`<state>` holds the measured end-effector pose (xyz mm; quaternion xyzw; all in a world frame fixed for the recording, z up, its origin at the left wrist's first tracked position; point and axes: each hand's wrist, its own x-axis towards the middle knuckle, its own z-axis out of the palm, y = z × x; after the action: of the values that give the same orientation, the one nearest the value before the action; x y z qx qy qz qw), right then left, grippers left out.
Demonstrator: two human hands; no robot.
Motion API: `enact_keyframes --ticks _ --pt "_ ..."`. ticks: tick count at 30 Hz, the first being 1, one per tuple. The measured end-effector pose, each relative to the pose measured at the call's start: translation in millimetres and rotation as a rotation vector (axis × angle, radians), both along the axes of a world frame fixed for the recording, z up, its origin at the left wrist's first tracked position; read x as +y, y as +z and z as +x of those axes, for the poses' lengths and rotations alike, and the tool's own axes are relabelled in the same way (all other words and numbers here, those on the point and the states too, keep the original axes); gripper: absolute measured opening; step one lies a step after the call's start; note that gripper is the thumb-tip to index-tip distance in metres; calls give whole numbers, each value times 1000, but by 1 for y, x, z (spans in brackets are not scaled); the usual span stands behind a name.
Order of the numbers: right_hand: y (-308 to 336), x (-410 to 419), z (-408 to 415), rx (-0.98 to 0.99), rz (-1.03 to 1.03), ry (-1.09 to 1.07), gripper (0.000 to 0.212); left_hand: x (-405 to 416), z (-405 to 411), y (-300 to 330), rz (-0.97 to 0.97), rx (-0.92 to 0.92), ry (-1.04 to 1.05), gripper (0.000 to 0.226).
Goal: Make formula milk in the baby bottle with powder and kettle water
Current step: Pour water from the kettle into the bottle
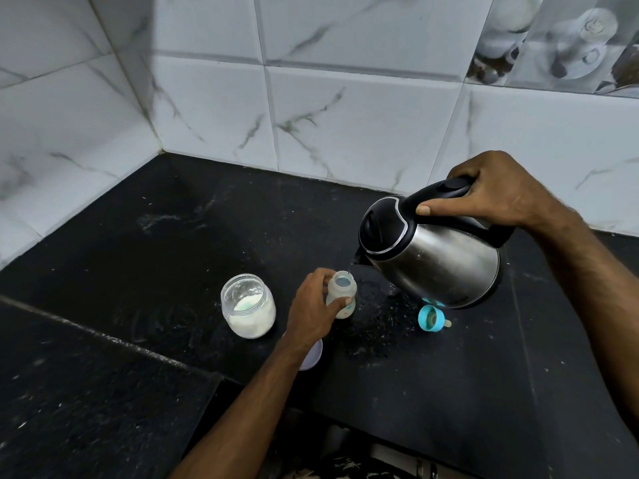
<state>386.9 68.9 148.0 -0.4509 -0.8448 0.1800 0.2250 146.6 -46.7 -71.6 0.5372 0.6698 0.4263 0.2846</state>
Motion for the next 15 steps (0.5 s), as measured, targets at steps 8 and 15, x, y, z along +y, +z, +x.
enact_keyframes --ticks 8,15 --pt "1 0 0 -3 0 -6 76 1 0 0 -11 4 1 43" --pt "1 -1 -1 11 -10 -1 73 1 1 1 -10 5 -2 44"
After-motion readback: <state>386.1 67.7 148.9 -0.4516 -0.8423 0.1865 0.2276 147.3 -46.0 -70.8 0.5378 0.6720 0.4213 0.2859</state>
